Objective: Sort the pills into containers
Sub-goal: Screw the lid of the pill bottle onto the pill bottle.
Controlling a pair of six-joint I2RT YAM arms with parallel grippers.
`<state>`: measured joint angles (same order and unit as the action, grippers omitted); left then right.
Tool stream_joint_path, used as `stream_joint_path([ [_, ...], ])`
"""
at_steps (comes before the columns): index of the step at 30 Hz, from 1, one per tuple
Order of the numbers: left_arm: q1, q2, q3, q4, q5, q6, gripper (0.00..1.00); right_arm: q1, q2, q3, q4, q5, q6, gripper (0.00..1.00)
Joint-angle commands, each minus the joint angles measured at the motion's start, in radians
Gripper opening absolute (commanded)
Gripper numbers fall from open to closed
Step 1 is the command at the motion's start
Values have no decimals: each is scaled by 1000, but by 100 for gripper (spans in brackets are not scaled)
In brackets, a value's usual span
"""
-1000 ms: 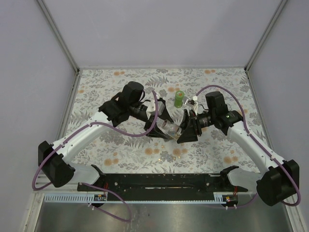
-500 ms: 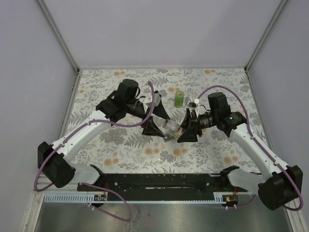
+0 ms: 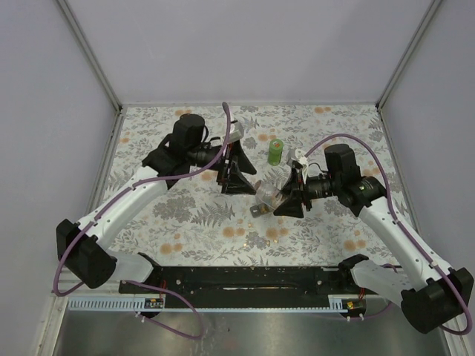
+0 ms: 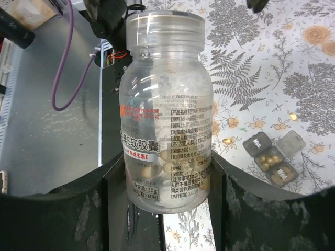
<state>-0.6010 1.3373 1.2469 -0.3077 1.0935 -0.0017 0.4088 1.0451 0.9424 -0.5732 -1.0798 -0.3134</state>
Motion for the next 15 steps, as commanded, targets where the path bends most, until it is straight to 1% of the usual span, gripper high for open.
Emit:
stream_joint_path([
  [1,4,14,100,-65,-122,-116,84,33,-45,13,30,122,-38,0],
  [7,1,54,169,-128,-150,-214,84,61,-53,10,42,221,-52,0],
  [11,-9,83,215,-235,-230,-209,81,64,-57,9,49,242,-49,0],
  [13,-17,82,204,-237,-268,-218,80,65,-57,9,49,244,-52,0],
  [15,-22,86,201,-238,-271,-231,80,67,-53,9,50,245,-52,0],
])
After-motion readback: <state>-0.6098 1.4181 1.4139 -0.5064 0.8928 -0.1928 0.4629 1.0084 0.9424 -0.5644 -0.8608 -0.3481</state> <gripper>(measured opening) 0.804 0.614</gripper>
